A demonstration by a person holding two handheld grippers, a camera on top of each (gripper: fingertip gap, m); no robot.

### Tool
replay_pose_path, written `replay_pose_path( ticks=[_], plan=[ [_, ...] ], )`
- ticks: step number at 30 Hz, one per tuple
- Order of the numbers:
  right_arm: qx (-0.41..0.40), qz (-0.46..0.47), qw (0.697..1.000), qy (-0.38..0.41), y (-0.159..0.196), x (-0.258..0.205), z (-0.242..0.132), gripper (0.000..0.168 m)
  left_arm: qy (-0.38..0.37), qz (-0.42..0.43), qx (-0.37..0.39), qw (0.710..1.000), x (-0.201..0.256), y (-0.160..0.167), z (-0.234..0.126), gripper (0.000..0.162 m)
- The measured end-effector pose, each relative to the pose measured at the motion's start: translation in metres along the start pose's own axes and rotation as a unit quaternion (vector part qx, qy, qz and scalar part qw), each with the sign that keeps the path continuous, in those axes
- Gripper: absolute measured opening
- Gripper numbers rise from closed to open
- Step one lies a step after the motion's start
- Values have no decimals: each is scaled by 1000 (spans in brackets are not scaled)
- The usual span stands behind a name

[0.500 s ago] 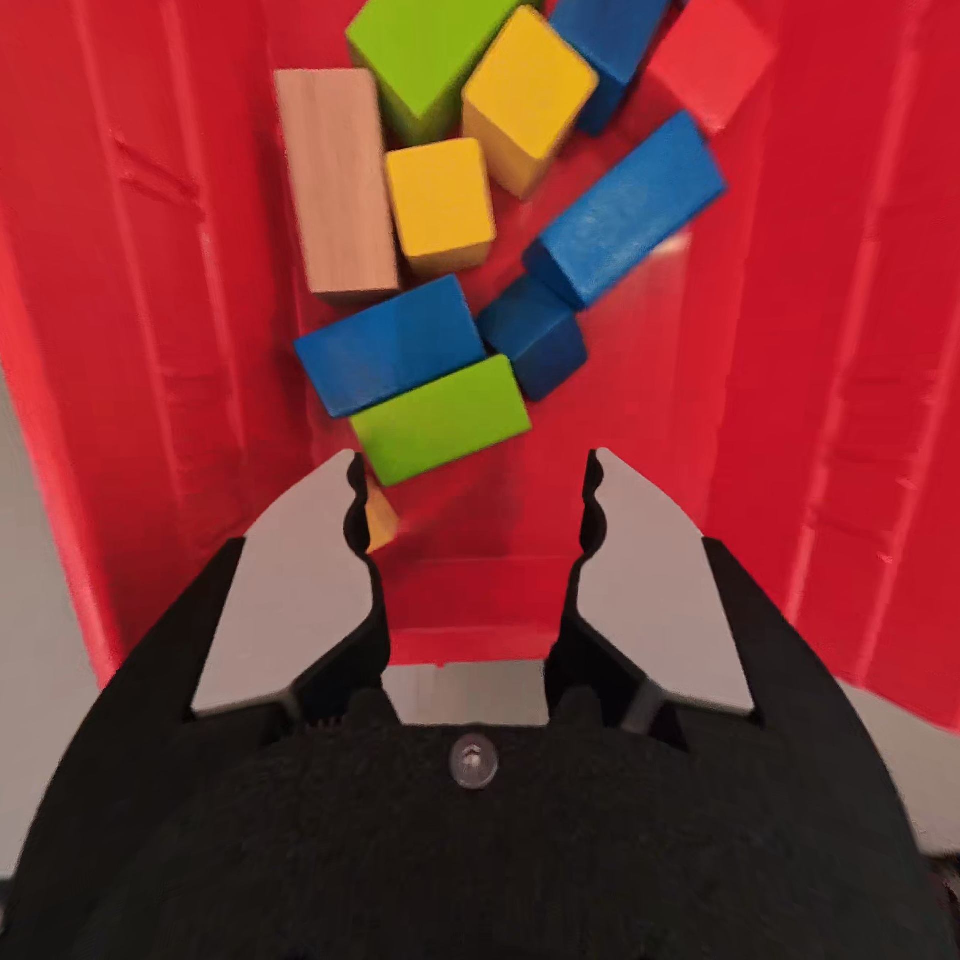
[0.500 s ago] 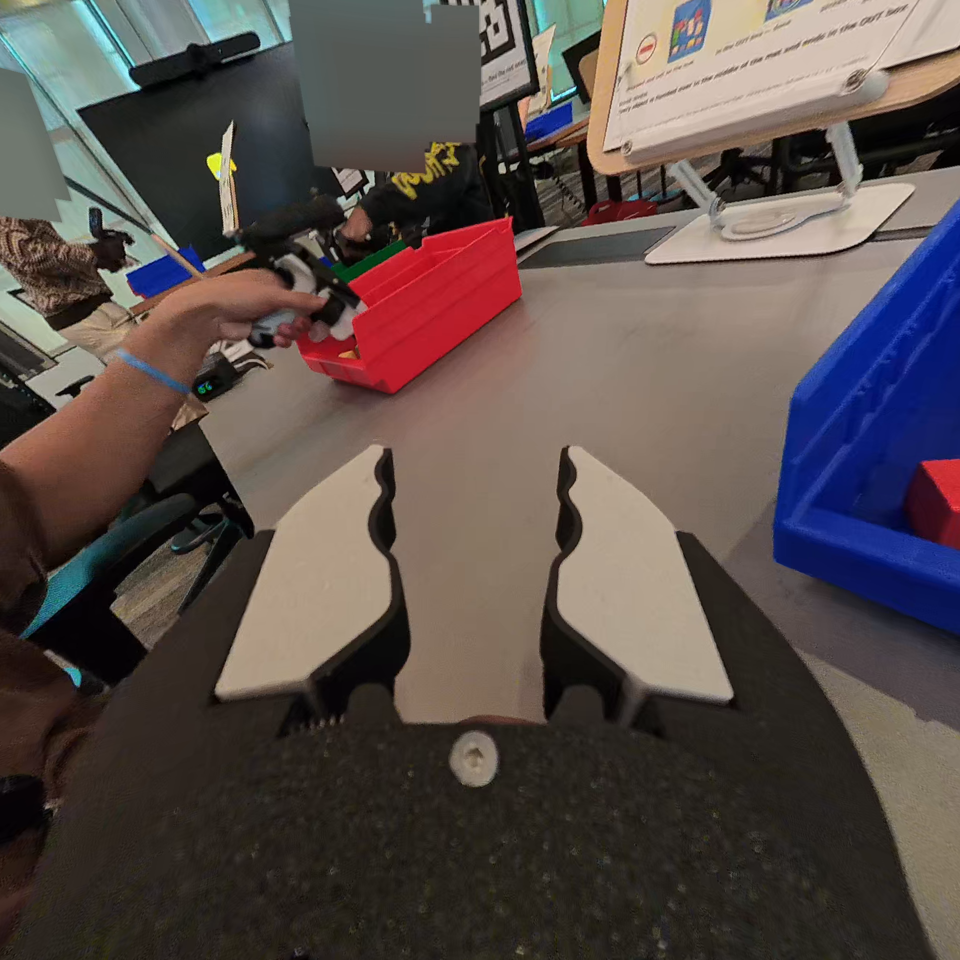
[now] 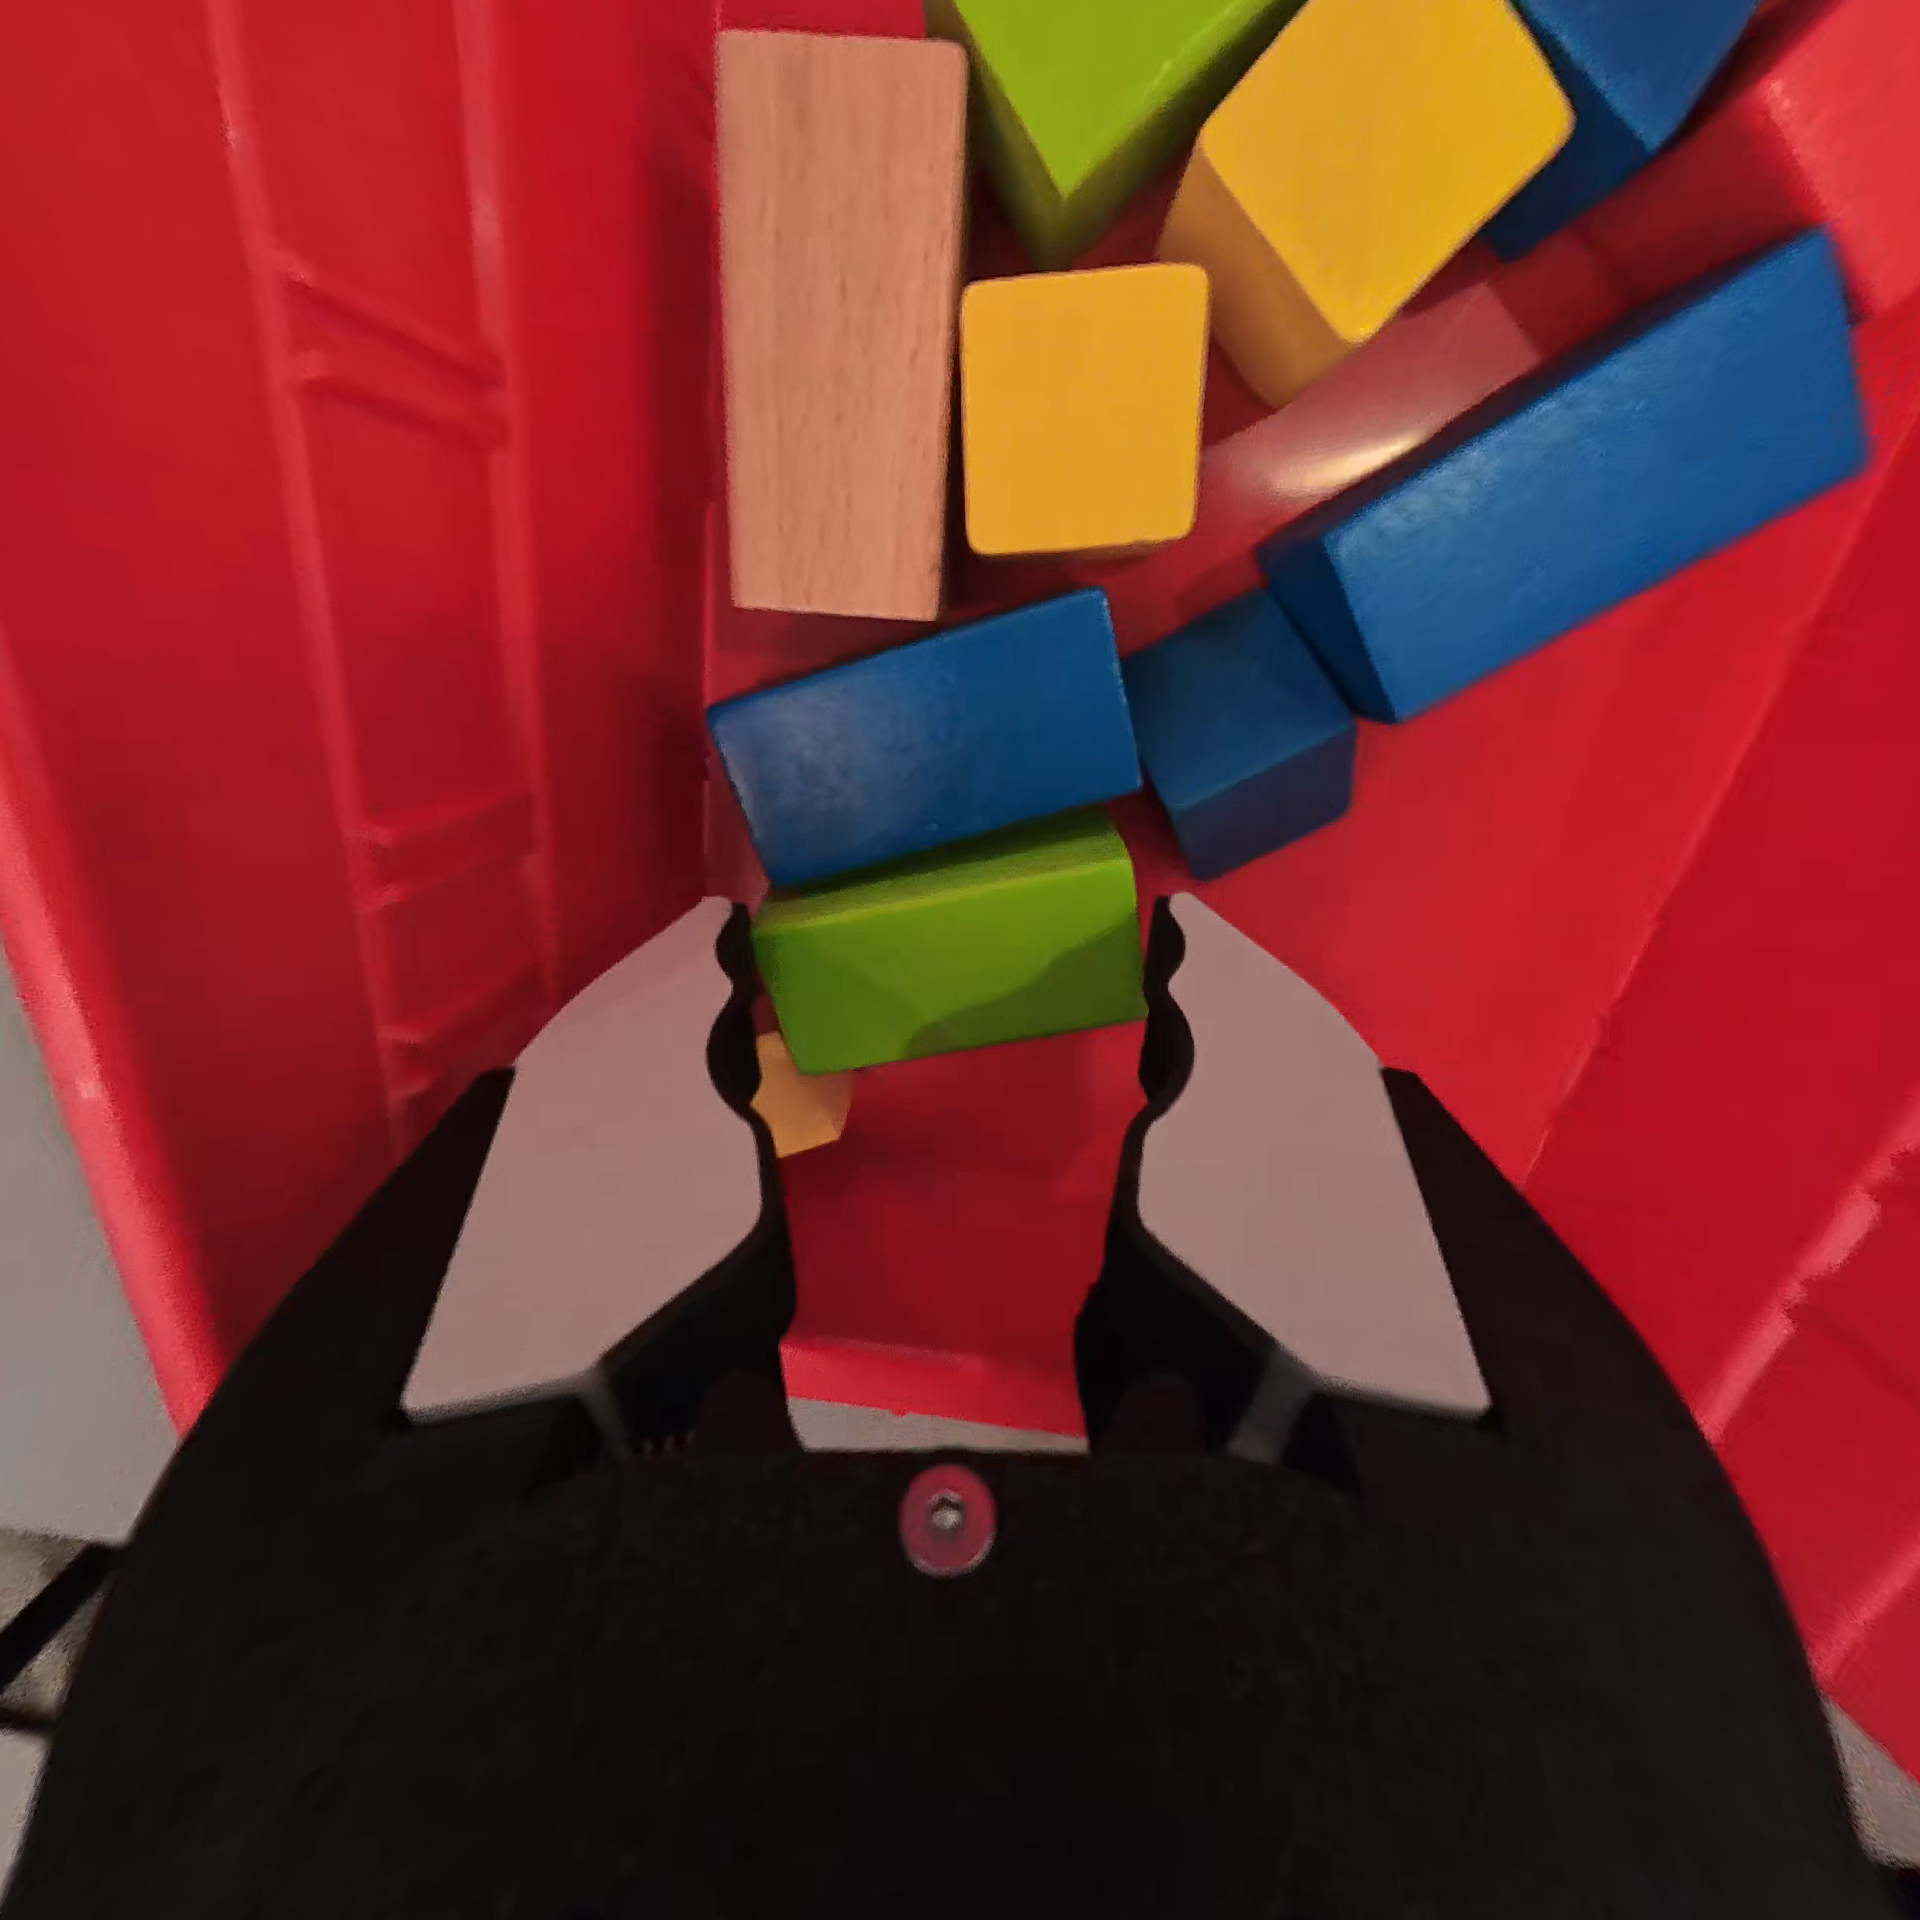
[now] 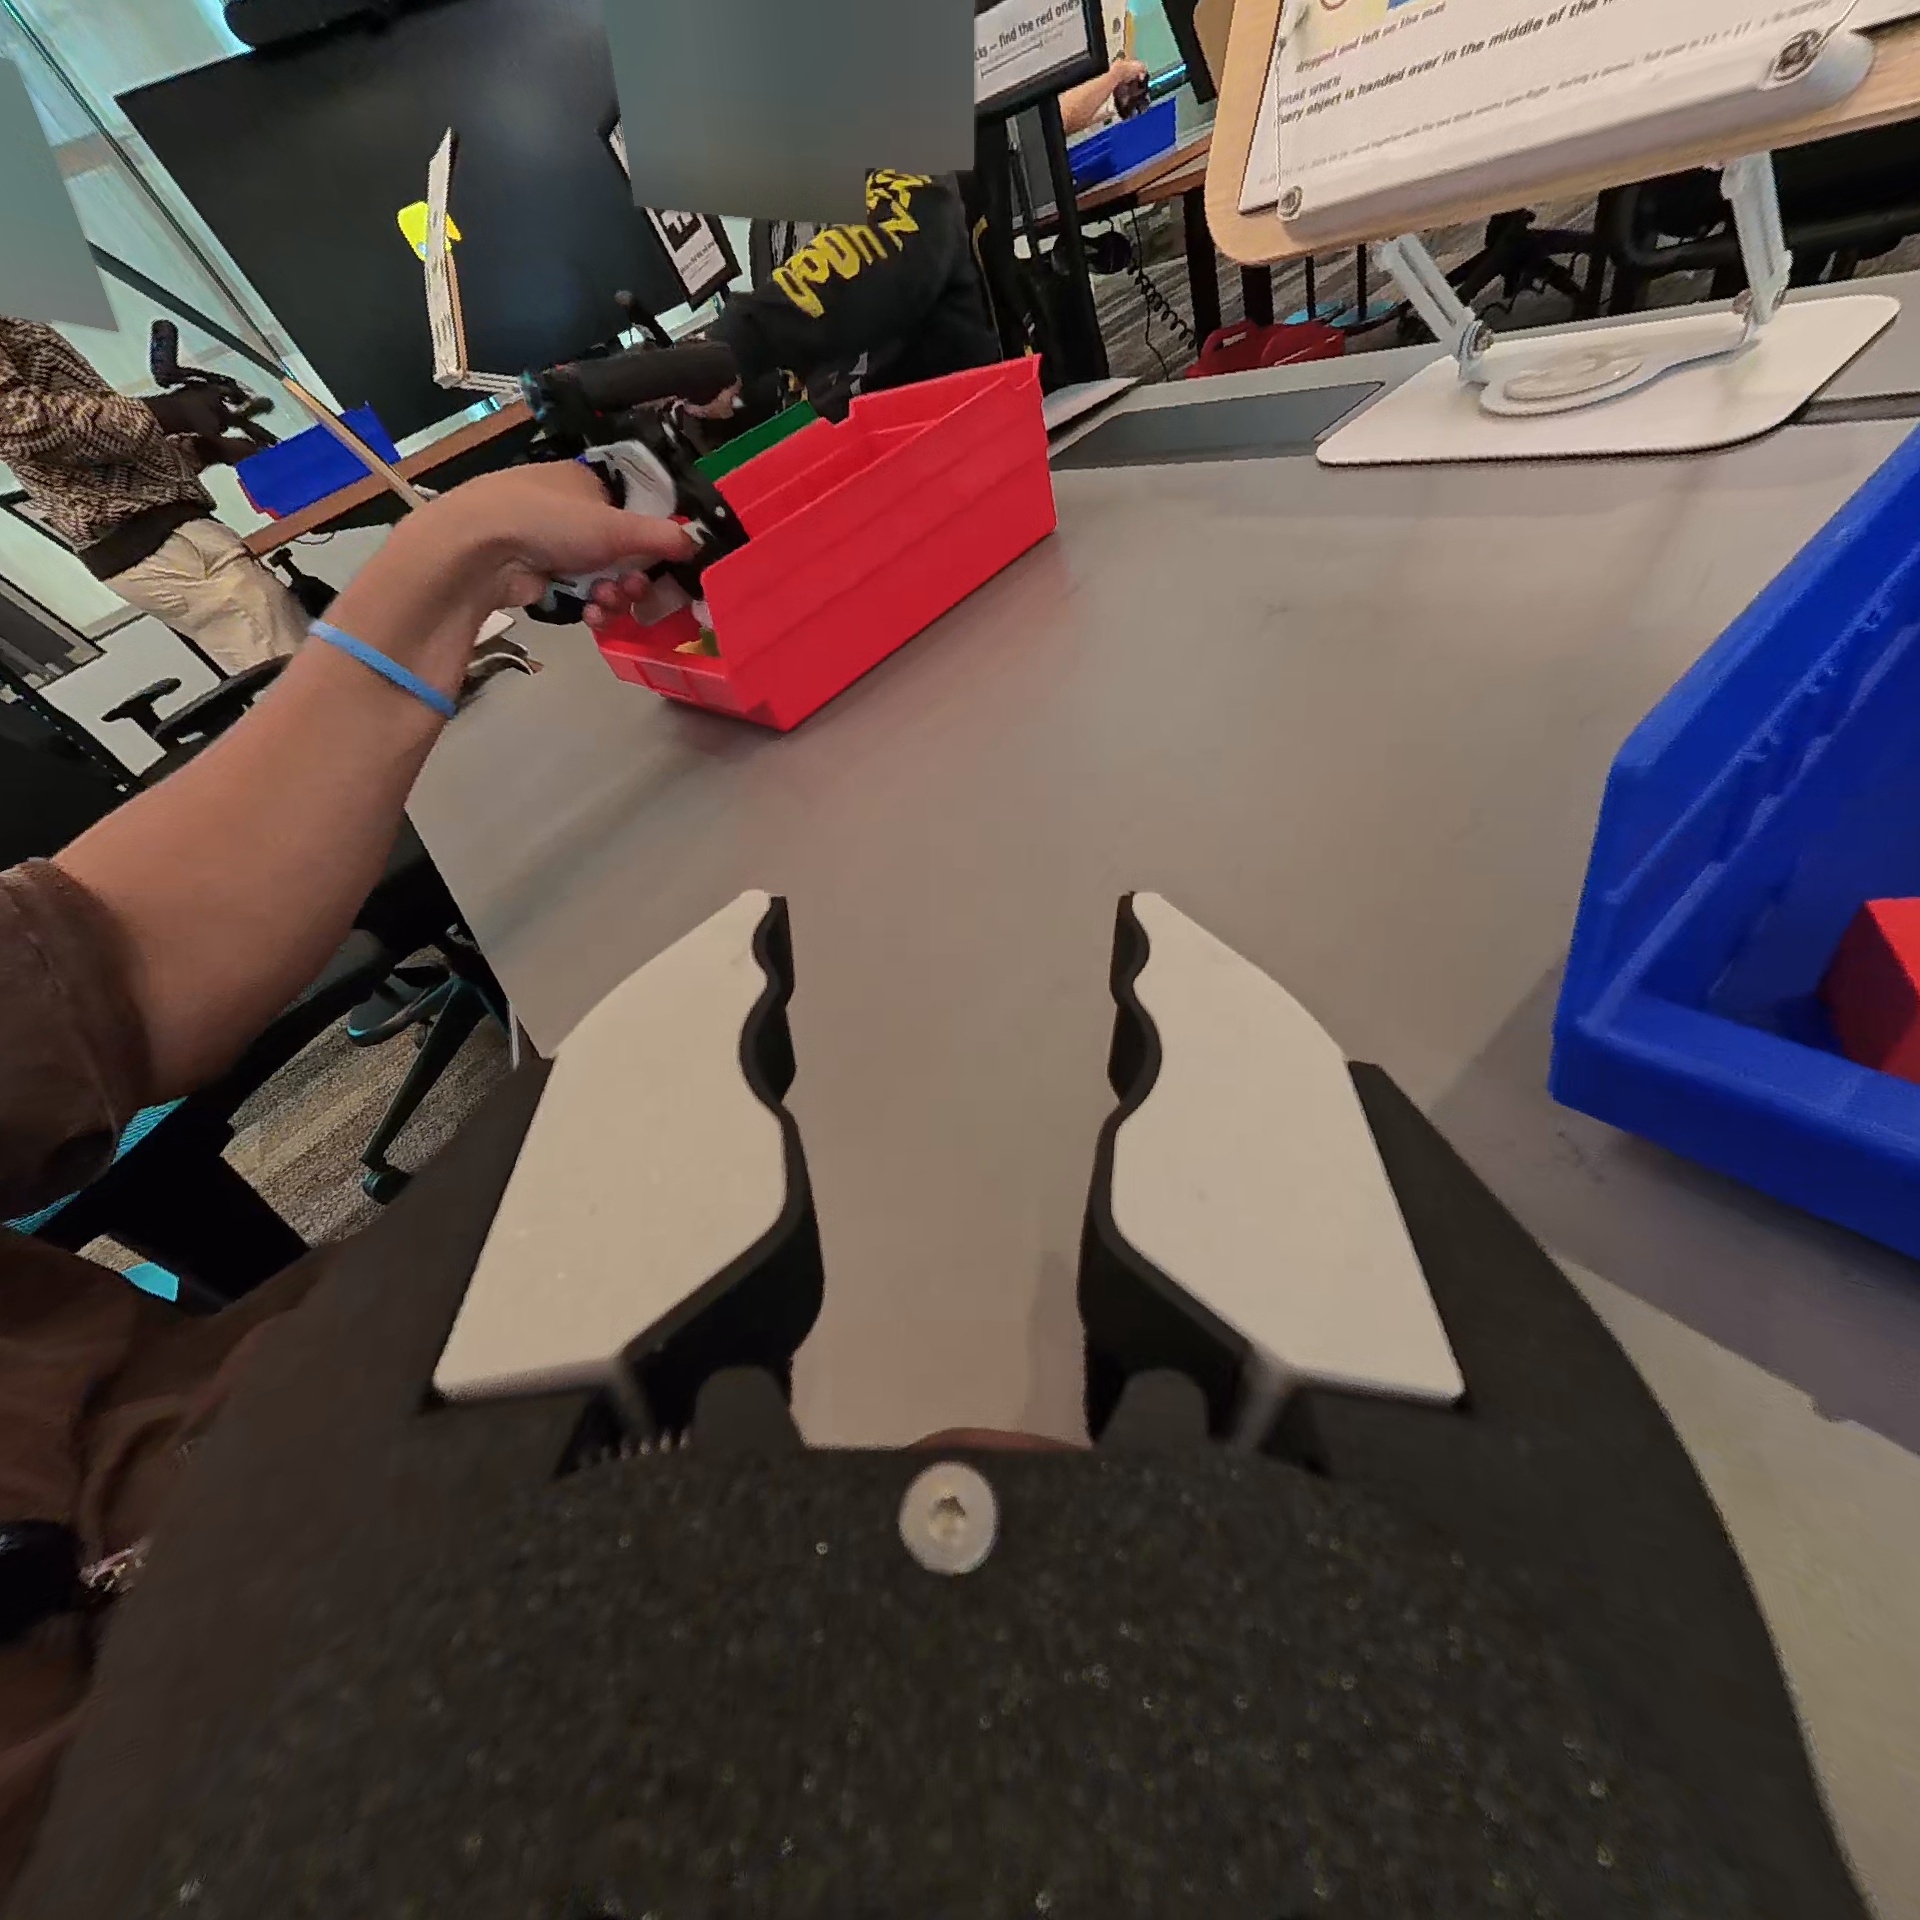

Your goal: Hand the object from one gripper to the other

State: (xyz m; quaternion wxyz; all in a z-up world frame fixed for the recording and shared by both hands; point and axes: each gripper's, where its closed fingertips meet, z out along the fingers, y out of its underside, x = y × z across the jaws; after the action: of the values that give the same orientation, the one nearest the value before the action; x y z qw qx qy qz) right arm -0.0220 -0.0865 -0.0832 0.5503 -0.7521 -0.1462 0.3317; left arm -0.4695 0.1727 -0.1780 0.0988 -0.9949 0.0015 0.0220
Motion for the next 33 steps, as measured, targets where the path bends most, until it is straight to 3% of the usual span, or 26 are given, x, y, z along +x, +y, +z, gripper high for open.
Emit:
replay_pose_path(
  ticks=[3,5,9,14,16,19,23,28,29,30,33],
  plan=[
    [13,-17,1000,4,-7,2,2,59,116,-2,59,991,16,-11,-26,72],
    [10,-37,999,11,-16,7,9,57,232,-5,129,964,35,-23,-60,72],
    [9,-125,992,-5,-47,4,41,61,531,-24,185,826,92,-29,-147,71],
    [-21,-241,964,-113,-85,-34,106,61,722,-58,127,678,152,-17,-200,71],
    [-26,-262,952,-159,-96,-49,130,52,750,-59,79,654,186,-4,-202,71],
    [-21,-221,955,-199,-114,-57,161,56,788,-47,21,613,241,19,-207,71],
    [-29,-125,972,-196,-122,-44,185,73,812,-45,-34,581,293,45,-208,71],
    [-30,-121,976,-180,-109,-32,192,75,800,-57,-61,594,325,58,-199,71],
    [-43,-133,977,-162,-103,-27,194,60,798,-64,-69,595,328,59,-198,71],
    [-54,-152,974,-159,-98,-24,193,33,796,-70,-72,597,330,58,-197,71],
    [-54,-149,974,-161,-99,-23,189,33,797,-64,-78,595,333,61,-198,71]
  ],
)
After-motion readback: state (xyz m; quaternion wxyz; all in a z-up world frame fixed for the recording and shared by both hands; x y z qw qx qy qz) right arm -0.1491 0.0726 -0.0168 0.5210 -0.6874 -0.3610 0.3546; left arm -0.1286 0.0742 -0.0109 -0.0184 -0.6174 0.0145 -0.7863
